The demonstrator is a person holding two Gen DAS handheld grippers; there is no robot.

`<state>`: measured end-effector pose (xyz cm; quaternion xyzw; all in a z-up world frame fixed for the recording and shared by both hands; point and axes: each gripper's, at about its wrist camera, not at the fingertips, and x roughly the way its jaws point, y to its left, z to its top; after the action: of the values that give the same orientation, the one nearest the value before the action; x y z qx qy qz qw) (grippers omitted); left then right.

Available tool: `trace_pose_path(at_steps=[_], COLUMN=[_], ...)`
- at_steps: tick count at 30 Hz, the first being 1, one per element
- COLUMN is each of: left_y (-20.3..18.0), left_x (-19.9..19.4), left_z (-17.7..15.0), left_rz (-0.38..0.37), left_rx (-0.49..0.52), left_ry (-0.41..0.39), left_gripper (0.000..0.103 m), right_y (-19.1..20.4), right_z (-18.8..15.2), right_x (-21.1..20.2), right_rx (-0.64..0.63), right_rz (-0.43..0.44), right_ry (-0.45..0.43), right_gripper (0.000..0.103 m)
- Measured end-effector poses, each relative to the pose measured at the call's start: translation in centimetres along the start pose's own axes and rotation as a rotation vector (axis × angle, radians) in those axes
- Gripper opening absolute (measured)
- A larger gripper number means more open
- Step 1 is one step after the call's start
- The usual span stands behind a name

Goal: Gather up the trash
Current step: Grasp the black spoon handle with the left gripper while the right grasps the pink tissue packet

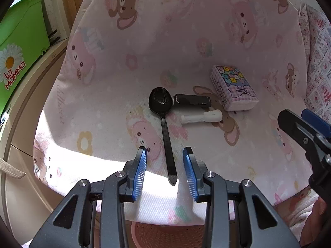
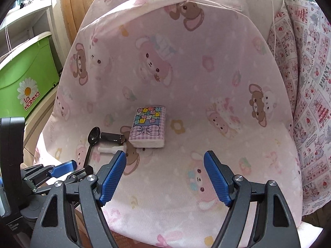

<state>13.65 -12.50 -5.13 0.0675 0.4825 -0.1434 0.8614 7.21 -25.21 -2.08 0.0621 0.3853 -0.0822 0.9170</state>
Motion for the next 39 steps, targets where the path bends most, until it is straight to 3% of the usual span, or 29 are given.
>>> trace_pose_path(at_steps=[4, 6, 8, 10, 13, 20, 23, 32, 33, 34, 36, 39], left_y=[-0.5, -0.3, 0.6, 1.6, 2.6, 4.5, 5.5, 7.0, 7.1, 7.2, 7.3, 7.5], left_x=[0.3, 0.3, -0.1, -0.2, -1.0, -5.1, -6.7, -7.4, -7.4, -7.4, -7.4, -7.7], left_z=[0.0, 0.1, 0.0, 0.0, 0.0, 0.7, 0.9, 1.1, 1.1, 1.0, 0.9, 0.8], left_rz=[0.024, 0.024, 0.017, -0.01, 0.021, 0.022, 0.039, 0.06, 0.053, 0.048, 0.043, 0.043], left_rx=[0.022, 0.004, -0.046, -0.091, -0.112, -0.155, -0.176, -0.207, -0.213, -0.219, -0.223, -0.226], left_ry=[-0.012, -0.007, 0.009, 0.019, 0.001, -0.136, -0.195, -0.227, -0.224, -0.222, -0.219, -0.223], left_gripper=[0.034, 0.026, 0.008, 0.007, 0.007, 0.007, 0.007, 0.007, 0.007, 0.007, 0.007, 0.007], right_y=[0.2, 0.2, 0.2, 0.1, 0.1, 1.7, 2.7, 1.7, 1.7, 1.7, 1.6, 1.3], right_z=[0.0, 0.0, 0.0, 0.0, 0.0, 2.0, 3.0, 3.4, 3.3, 3.3, 3.2, 3.2], right_x=[-0.4, -0.5, -0.5, -0.6, -0.7, 0.6, 2.4, 8.4, 8.9, 9.2, 9.2, 8.8], right_rx=[-0.017, -0.017, -0.018, -0.018, -0.018, -0.077, -0.113, 0.011, 0.012, 0.017, 0.026, 0.029], right_rz=[-0.019, -0.018, -0.018, -0.02, -0.021, 0.015, -0.019, 0.04, 0.049, 0.03, 0.002, -0.01], right_ry=[-0.022, -0.024, -0.024, -0.026, -0.033, -0.04, -0.035, 0.128, 0.144, 0.146, 0.126, 0.095], right_gripper=[0.079, 0.079, 0.079, 0.079, 0.079, 0.079, 0.079, 0.079, 0.076, 0.066, 0.055, 0.054])
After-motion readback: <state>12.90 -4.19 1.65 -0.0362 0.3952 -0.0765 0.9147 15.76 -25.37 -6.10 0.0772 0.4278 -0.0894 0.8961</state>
